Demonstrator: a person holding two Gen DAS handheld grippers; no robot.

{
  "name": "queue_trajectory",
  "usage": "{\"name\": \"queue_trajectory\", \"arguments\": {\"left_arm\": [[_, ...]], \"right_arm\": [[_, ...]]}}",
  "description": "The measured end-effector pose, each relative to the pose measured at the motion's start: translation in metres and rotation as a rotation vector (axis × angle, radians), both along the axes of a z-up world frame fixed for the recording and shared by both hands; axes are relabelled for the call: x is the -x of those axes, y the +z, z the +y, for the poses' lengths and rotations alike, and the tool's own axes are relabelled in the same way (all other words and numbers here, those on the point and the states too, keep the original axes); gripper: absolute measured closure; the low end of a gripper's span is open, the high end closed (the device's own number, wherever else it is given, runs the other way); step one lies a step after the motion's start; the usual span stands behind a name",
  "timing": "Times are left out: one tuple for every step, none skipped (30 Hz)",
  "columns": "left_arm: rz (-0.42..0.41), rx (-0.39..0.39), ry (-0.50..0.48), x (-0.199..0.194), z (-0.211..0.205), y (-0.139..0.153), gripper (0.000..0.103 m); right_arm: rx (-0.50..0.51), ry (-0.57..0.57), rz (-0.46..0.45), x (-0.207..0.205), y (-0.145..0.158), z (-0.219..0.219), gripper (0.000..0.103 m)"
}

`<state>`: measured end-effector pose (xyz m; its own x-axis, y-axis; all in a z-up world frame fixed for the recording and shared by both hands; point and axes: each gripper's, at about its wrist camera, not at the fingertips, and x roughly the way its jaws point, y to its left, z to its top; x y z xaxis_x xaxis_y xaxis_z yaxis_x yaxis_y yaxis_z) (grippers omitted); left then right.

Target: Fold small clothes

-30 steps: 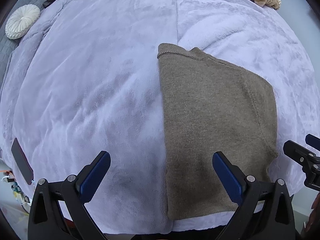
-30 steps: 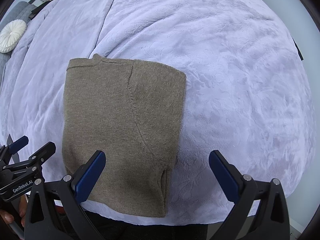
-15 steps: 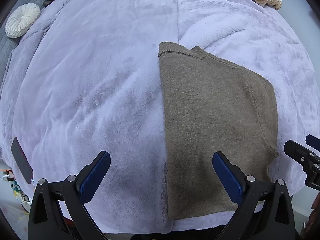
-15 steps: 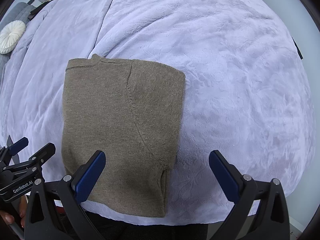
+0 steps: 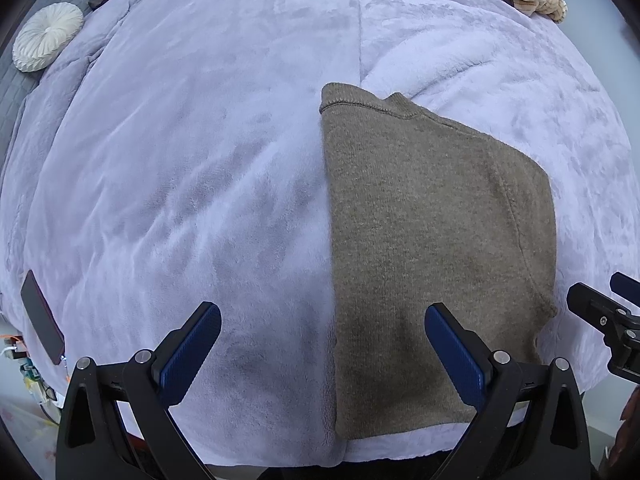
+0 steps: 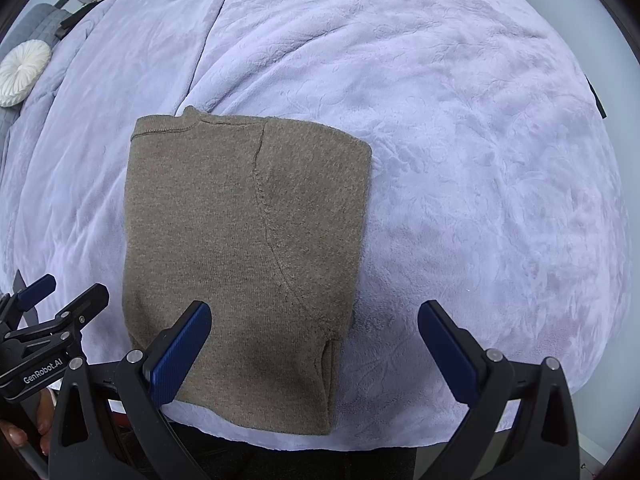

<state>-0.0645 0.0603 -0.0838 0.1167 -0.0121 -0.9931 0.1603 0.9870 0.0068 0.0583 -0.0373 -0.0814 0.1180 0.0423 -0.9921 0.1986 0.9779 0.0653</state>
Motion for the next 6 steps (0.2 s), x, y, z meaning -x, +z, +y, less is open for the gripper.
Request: {"name": "queue_trajectory", "arguments": {"left_arm": [[0.001,-0.002,-0.002,0.0002,0.0,0.0,0.001],[0.003,-0.003,-0.003,0.0001,0.0001,0.0001,0.001],[0.003,-0.003,-0.003,0.0004,-0.0001,0.0001,0.001],[0.004,-0.005,-0.002,0.001,-0.0002,0.0001,0.001],[0.005,-0.006,-0.001,0.0011,0.0001,0.0001,0.001],[0.005,-0.006,0.0,0.0017,-0.0004,-0.0003,0.001]], "right_arm": [[0.0,0.0,0.0,-0.0001,0.0,0.0,0.0],[-0.001,0.0,0.0,0.0003,0.0001,-0.0005,0.0],[0.0,0.001,0.0,-0.0001,0.0001,-0.0001,0.0],[0.0,0.001,-0.001,0.0,0.0001,0.0,0.0],[0.0,0.001,0.0,0.0,0.0001,-0.0001,0.0],[0.001,0.001,-0.001,0.0003,0.0,-0.0001,0.0]]}}
